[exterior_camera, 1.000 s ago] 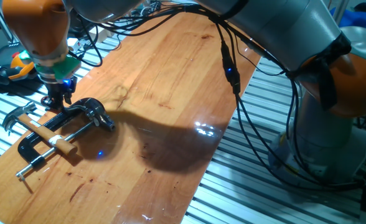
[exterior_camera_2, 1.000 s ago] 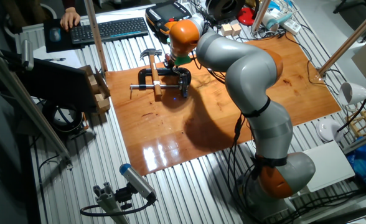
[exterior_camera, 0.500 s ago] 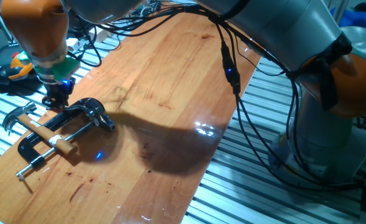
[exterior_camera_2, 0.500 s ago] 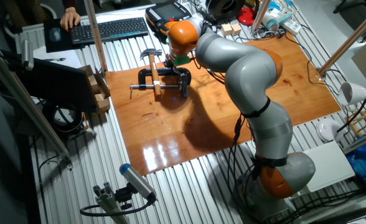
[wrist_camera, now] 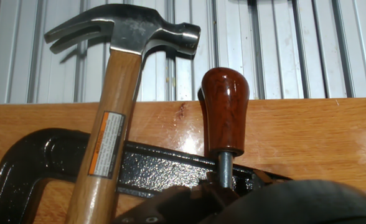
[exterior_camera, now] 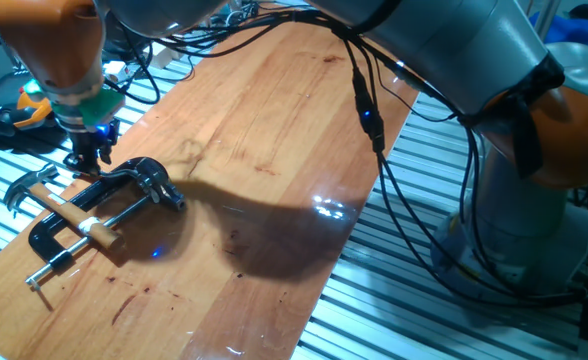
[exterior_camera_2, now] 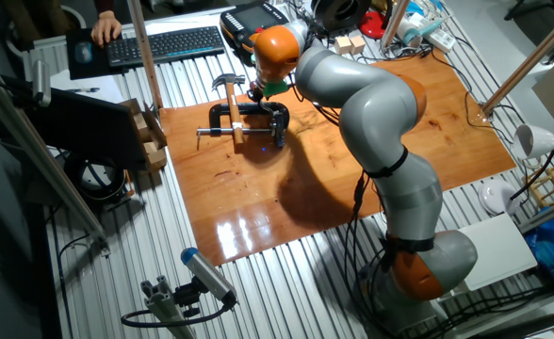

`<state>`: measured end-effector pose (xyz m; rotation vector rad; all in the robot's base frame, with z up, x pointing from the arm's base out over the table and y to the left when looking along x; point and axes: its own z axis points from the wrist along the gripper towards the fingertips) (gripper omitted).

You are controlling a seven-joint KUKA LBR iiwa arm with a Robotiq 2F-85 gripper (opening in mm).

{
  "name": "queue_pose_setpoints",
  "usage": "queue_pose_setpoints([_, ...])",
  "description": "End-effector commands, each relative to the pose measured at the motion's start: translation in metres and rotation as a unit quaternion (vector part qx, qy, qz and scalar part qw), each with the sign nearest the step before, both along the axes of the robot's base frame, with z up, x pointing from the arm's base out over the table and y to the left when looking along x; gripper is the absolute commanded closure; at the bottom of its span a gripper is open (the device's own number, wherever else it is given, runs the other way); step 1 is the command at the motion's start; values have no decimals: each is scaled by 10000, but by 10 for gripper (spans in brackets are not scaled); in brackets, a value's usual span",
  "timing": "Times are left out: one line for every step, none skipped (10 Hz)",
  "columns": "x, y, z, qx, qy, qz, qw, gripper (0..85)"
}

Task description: Pull up the lever

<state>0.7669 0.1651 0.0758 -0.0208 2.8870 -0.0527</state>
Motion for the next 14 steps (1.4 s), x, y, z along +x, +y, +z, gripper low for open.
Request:
queue_pose_setpoints([3,0,16,20,35,21,10000,680])
queue_pose_setpoints([4,2,34,17,66,35,10000,680])
queue_pose_setpoints([9,1,52,13,97,48,9999,850])
queue_pose_setpoints([10,2,55,-22,89,33,10000,850])
queue_pose_setpoints([12,3,56,-20,89,26,10000,850])
queue_pose_setpoints([13,6,59,-28,96,26,9999,850])
queue_pose_setpoints([14,7,59,-51,104,25,9999,850])
queue_pose_setpoints([16,5,58,-43,127,24,9999,850])
queue_pose_setpoints([12,4,45,-25,136,47,9999,850])
queue_pose_setpoints([12,4,45,15,190,68,9998,850])
queue_pose_setpoints([12,4,45,29,282,73,9996,850])
queue_pose_setpoints([12,4,45,0,375,99,9992,850])
queue_pose_setpoints([12,4,45,-7,460,134,9988,850])
queue_pose_setpoints([12,4,45,-34,516,192,9985,850])
